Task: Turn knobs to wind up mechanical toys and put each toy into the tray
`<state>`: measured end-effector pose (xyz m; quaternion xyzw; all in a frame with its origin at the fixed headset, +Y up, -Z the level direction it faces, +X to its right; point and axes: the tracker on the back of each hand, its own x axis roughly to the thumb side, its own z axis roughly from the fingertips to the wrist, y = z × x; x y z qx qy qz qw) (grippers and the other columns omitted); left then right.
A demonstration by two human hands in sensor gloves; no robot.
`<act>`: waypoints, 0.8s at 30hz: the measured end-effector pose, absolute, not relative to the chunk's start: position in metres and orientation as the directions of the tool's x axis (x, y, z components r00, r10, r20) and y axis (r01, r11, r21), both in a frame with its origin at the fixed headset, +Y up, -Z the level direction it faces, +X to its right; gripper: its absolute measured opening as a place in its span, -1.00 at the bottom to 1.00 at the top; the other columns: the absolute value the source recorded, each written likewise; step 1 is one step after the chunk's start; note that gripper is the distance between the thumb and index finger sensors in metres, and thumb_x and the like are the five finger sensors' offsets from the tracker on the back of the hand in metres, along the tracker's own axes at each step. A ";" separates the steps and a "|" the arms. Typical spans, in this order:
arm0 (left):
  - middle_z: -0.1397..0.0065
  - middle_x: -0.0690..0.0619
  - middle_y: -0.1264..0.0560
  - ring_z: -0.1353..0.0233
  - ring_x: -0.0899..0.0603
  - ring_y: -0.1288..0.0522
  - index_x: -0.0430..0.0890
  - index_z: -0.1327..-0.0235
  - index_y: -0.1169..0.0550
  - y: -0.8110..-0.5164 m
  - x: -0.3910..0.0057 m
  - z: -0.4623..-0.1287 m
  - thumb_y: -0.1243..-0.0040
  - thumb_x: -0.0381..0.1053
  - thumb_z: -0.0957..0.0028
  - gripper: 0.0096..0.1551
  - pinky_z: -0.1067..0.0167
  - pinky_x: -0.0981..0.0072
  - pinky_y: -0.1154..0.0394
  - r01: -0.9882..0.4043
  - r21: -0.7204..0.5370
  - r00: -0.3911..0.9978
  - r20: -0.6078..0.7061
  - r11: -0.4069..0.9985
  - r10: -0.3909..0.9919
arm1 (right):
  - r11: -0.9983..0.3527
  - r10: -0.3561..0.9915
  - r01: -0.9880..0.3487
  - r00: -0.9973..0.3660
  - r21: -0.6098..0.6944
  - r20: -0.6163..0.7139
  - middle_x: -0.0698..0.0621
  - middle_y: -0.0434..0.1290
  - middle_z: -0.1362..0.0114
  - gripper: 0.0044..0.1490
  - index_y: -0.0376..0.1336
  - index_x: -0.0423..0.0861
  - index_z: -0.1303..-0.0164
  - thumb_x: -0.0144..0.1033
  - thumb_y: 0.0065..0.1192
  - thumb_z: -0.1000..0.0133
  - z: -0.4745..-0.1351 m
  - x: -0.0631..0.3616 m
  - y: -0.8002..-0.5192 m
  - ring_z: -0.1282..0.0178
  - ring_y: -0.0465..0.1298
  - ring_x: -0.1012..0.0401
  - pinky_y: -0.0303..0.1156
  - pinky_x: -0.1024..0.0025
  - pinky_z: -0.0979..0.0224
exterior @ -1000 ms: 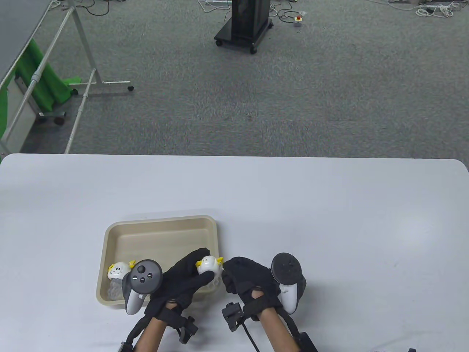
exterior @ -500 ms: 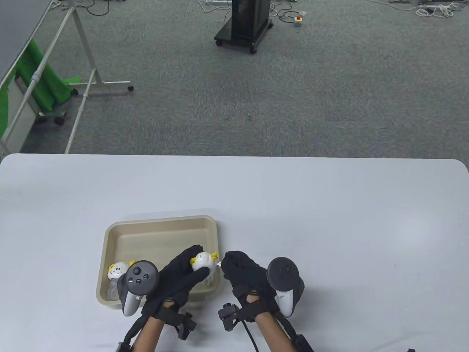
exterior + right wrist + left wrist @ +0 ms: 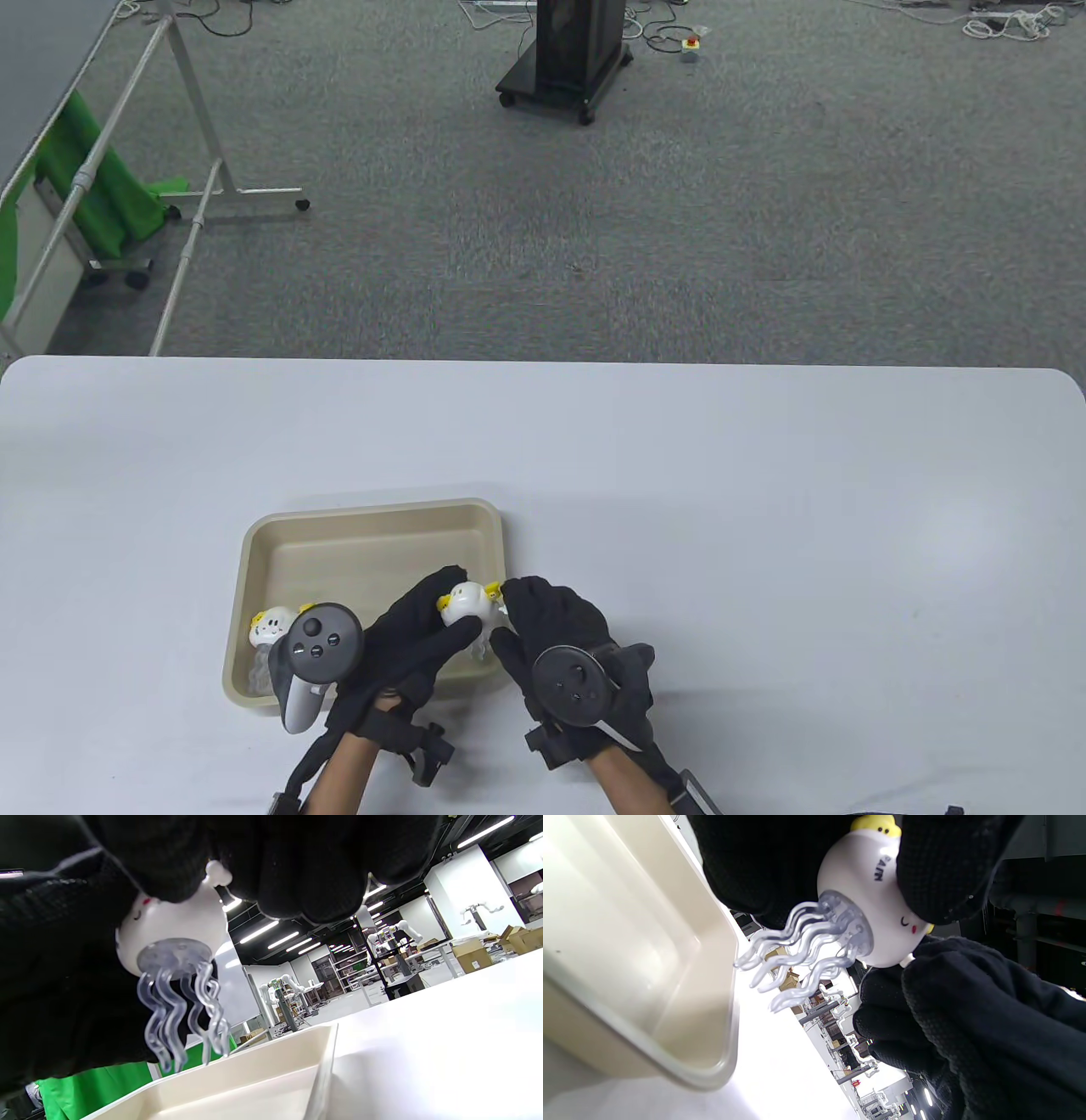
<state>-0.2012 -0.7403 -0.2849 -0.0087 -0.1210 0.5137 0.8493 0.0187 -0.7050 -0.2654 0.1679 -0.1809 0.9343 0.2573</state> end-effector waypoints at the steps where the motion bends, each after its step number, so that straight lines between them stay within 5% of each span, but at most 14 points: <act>1: -0.50 -0.01 -0.50 -0.46 -0.18 -0.60 -0.03 -0.60 -0.42 -0.741 -0.201 -0.285 -0.34 0.29 0.01 -0.11 -0.39 0.12 -0.59 -0.870 -0.140 0.444 0.197 0.473 0.874 | -0.800 0.422 -0.544 -0.810 -0.253 0.407 -0.13 0.43 -0.38 -0.28 0.25 -0.12 -0.33 -0.07 0.28 0.01 -0.265 0.019 -0.705 -0.25 0.51 -0.05 0.40 -0.03 -0.40; 10: -0.50 -0.02 -0.50 -0.45 -0.18 -0.60 -0.03 -0.60 -0.43 -0.741 -0.196 -0.285 -0.33 0.29 0.01 -0.11 -0.39 0.12 -0.60 -0.861 -0.167 0.446 0.204 0.480 0.871 | -0.756 0.493 -0.607 -0.774 -0.245 0.397 -0.10 0.53 -0.22 -0.43 0.35 -0.11 -0.18 -0.14 0.28 0.01 -0.270 0.027 -0.704 -0.09 0.57 0.00 0.47 0.01 -0.28; 15: -0.50 -0.02 -0.51 -0.45 -0.17 -0.61 -0.03 -0.60 -0.43 -0.742 -0.193 -0.284 -0.33 0.29 0.01 -0.11 -0.39 0.13 -0.60 -0.865 -0.190 0.428 0.203 0.464 0.881 | -0.637 0.688 -0.760 -0.636 -0.127 0.349 -0.12 0.60 -0.03 -0.48 0.43 -0.16 -0.02 -0.11 0.25 0.01 -0.282 0.041 -0.709 0.11 0.62 0.02 0.53 0.03 -0.10; 20: -0.50 -0.01 -0.50 -0.46 -0.17 -0.60 -0.02 -0.60 -0.43 -0.740 -0.189 -0.284 -0.33 0.29 0.01 -0.11 -0.40 0.14 -0.60 -0.849 -0.197 0.449 0.219 0.490 0.866 | -0.370 0.926 -0.929 -0.367 0.025 0.086 -0.11 0.65 0.21 -0.51 0.49 -0.23 0.18 -0.08 0.27 0.01 -0.296 0.056 -0.727 0.35 0.65 0.07 0.58 0.08 0.15; 24: -0.50 -0.01 -0.51 -0.46 -0.17 -0.60 -0.02 -0.60 -0.43 -0.742 -0.187 -0.285 -0.34 0.28 0.02 -0.11 -0.40 0.13 -0.60 -0.835 -0.209 0.466 0.225 0.510 0.856 | -0.202 0.965 -0.979 -0.203 0.026 -0.167 -0.11 0.65 0.33 -0.51 0.49 -0.27 0.28 -0.08 0.27 0.01 -0.295 0.059 -0.743 0.48 0.64 0.11 0.58 0.12 0.29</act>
